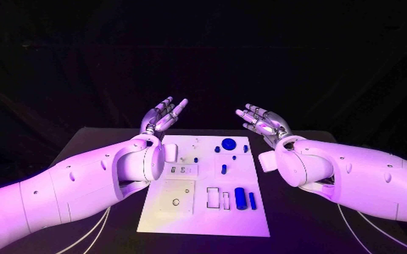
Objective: Assemble the parts on the task board
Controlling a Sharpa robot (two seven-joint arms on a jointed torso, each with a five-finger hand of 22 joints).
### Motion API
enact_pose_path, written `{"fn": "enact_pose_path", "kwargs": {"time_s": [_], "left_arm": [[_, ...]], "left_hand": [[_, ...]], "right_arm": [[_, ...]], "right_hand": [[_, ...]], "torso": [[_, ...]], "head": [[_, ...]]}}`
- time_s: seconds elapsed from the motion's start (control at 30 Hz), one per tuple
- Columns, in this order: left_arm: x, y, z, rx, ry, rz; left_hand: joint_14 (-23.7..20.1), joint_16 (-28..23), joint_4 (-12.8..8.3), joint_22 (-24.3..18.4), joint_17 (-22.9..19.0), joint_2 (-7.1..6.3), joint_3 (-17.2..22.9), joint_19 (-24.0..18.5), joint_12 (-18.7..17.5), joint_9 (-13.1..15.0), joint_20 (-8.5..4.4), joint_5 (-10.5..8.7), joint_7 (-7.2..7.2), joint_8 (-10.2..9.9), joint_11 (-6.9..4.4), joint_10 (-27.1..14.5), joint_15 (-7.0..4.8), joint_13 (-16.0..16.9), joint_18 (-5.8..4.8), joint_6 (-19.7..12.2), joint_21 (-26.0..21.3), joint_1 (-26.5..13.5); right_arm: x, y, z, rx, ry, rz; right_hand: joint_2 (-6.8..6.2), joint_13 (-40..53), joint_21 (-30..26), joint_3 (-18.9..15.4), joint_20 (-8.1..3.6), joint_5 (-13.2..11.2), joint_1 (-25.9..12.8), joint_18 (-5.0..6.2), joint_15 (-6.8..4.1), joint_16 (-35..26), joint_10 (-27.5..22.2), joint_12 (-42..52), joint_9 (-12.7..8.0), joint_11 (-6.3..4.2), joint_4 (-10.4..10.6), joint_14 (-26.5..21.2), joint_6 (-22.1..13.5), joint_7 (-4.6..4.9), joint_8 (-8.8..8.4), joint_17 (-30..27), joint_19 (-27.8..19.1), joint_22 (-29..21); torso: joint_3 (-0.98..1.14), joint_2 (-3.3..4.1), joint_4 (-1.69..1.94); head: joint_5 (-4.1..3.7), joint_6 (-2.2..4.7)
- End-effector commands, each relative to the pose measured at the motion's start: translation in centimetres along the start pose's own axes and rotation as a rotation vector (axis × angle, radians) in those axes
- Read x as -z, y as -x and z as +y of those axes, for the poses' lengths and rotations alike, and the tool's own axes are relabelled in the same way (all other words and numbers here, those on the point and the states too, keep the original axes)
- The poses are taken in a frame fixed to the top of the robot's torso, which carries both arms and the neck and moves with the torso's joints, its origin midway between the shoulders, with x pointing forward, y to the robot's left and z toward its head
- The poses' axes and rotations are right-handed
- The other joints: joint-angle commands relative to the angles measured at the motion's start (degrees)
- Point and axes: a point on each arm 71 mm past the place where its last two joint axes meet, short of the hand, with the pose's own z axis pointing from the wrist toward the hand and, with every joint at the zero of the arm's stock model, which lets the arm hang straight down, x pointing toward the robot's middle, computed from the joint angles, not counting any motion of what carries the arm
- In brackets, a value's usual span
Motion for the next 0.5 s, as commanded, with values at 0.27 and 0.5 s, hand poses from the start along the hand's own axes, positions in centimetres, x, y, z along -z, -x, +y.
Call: {"fn": "enact_pose_path", "kwargs": {"time_s": [0.27, 0.5], "left_arm": [[0.2, 1.2, -0.5, 0.057, 0.003, 0.099], [0.2, 1.7, -1.2, 0.063, -0.011, 0.116]], "left_hand": [[20.28, 5.21, -0.21, 2.13, 2.34, 1.70, 0.23, 9.65, 3.14, 1.90, 0.67, 0.48, 7.60, 3.70, 2.68, 16.87, -0.96, 1.61, 1.55, 15.48, 4.28, 4.73], [36.69, 9.49, -3.15, 4.69, 3.42, 1.93, -0.32, 23.54, 7.05, 3.64, 0.36, 0.50, 7.37, 7.94, 0.25, 35.96, -3.84, 2.65, 4.95, 34.41, 10.25, 7.50]], "right_arm": [[-0.7, 0.8, 1.4, 0.404, 0.177, 0.094], [-1.0, 1.0, 2.2, 0.538, 0.248, 0.106]], "right_hand": [[-1.13, 1.65, 10.55, 6.64, 0.36, -7.20, 17.33, 2.82, -0.33, 5.30, 37.65, 4.51, 2.22, 0.21, -12.32, 38.18, 34.22, 4.94, 5.20, 1.94, 27.77, 4.06], [-2.06, 1.69, 12.72, 9.02, -0.91, -6.89, 16.38, 3.12, -1.93, 5.15, 41.89, 2.49, 1.99, -0.79, -13.03, 44.59, 38.24, 4.60, 3.74, 2.00, 33.30, 4.23]], "torso": [[0.22, 0.94, 0.85], [0.51, 2.13, 1.32]], "head": [[-1.03, -1.79], [-1.60, -1.82]]}}
